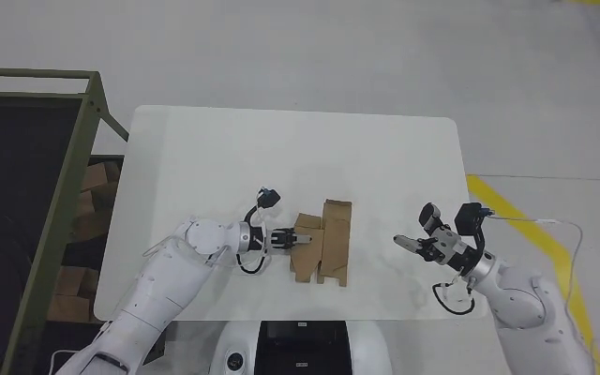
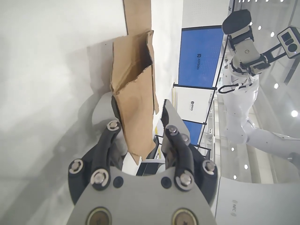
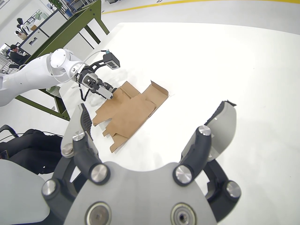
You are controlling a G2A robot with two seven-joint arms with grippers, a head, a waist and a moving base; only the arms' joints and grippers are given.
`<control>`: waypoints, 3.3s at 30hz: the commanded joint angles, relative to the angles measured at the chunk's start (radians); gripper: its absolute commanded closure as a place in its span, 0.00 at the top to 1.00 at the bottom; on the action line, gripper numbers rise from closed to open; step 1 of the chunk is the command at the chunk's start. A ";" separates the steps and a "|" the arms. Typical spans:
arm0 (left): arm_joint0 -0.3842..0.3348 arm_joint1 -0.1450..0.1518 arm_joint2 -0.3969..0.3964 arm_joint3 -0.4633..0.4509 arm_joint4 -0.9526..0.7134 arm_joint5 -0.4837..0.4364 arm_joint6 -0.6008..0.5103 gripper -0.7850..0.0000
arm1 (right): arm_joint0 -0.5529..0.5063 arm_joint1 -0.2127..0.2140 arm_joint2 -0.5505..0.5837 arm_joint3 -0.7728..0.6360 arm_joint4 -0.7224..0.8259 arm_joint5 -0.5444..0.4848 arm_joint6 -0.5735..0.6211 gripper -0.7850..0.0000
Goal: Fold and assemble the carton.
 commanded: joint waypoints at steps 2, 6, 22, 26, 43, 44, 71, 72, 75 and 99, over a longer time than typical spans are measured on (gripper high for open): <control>-0.004 0.000 0.006 0.005 -0.001 0.004 0.003 0.16 | 0.001 0.002 0.000 0.002 0.002 -0.002 0.000 1.00; -0.008 0.000 0.011 0.010 -0.006 0.006 0.006 0.00 | 0.004 0.004 -0.003 0.006 0.005 -0.004 -0.002 1.00; 0.039 0.020 -0.047 -0.041 -0.061 -0.184 0.036 0.00 | 0.050 0.026 -0.042 0.057 0.176 -0.091 0.138 1.00; 0.077 0.034 -0.102 -0.076 -0.086 -0.250 0.043 0.00 | 0.108 0.037 -0.084 0.128 0.306 -0.139 0.243 1.00; 0.228 0.084 -0.289 -0.255 -0.131 -0.395 0.035 0.00 | 0.230 0.077 -0.219 0.241 0.495 -0.193 0.442 1.00; 0.228 0.084 -0.289 -0.255 -0.131 -0.395 0.035 0.00 | 0.230 0.077 -0.219 0.241 0.495 -0.193 0.442 1.00; 0.185 0.084 -0.214 -0.221 -0.186 -0.451 0.056 0.00 | 0.346 0.047 -0.470 0.255 0.586 -0.143 0.403 1.00; 0.185 0.085 -0.211 -0.220 -0.187 -0.453 0.058 0.00 | 0.354 0.046 -0.478 0.259 0.594 -0.140 0.401 1.00; 0.183 0.085 -0.203 -0.218 -0.184 -0.464 0.064 0.00 | 0.373 0.042 -0.504 0.277 0.624 -0.120 0.402 1.00; 0.172 0.095 -0.163 -0.210 -0.150 -0.539 0.113 0.00 | 0.483 0.035 -0.618 0.394 0.821 -0.151 0.483 0.30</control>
